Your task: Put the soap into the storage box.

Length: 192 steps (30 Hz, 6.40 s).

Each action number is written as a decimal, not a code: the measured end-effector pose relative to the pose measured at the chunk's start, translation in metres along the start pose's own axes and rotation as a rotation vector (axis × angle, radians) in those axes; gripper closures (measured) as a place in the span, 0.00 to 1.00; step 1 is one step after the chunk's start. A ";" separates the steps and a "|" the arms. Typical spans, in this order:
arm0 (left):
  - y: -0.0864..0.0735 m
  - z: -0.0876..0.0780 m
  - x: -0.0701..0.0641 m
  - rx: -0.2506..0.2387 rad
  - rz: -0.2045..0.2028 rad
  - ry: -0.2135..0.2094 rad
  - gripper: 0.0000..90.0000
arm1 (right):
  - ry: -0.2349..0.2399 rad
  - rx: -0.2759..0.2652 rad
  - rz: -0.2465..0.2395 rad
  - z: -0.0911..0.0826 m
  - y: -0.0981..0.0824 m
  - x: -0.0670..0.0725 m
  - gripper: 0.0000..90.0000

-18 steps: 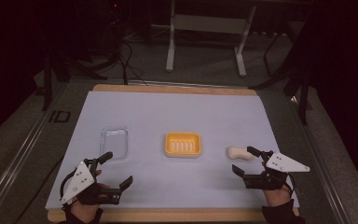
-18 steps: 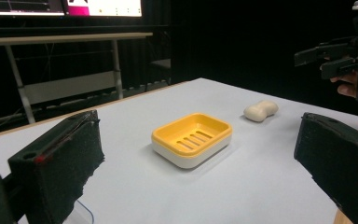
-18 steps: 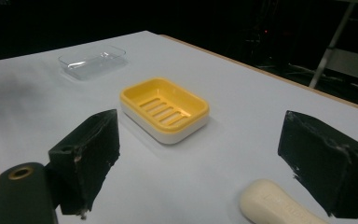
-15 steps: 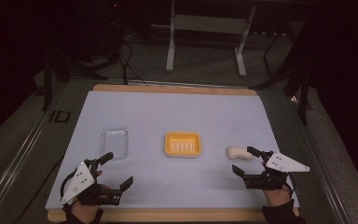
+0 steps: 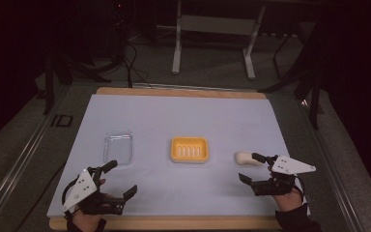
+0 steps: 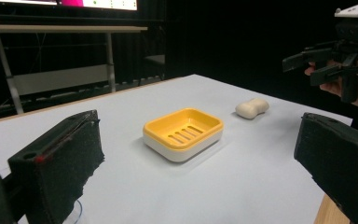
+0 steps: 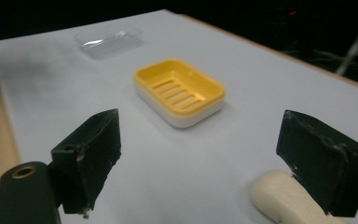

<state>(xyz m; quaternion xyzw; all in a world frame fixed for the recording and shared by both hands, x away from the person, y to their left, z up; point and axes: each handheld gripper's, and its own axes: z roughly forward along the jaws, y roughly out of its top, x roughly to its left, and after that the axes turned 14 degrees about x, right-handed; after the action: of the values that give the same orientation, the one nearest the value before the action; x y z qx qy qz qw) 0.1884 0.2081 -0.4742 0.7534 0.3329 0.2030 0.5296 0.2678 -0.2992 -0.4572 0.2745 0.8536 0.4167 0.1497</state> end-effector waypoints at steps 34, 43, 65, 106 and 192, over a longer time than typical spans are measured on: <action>0.000 0.004 -0.001 0.029 0.014 -0.012 0.01 | 0.234 0.653 -0.261 0.022 0.040 -0.003 0.13; 0.000 0.005 -0.001 0.035 0.016 -0.019 0.01 | 0.247 0.831 -0.341 0.030 0.047 0.004 0.13; 0.000 0.006 -0.002 0.046 0.021 -0.029 0.01 | 0.279 1.146 -0.422 0.050 0.056 0.008 0.14; -0.004 0.004 -0.002 0.062 0.008 -0.027 0.01 | 0.173 1.054 -0.531 0.051 0.072 -0.046 0.25; -0.014 -0.007 -0.006 0.091 -0.010 0.005 0.01 | 0.231 1.032 -0.497 0.099 0.046 -0.105 0.55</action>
<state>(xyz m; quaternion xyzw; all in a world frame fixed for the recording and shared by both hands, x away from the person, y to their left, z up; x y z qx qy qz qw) 0.1752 0.2113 -0.4848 0.7743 0.3470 0.1870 0.4950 0.4158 -0.2761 -0.4783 0.0563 0.9957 -0.0734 -0.0039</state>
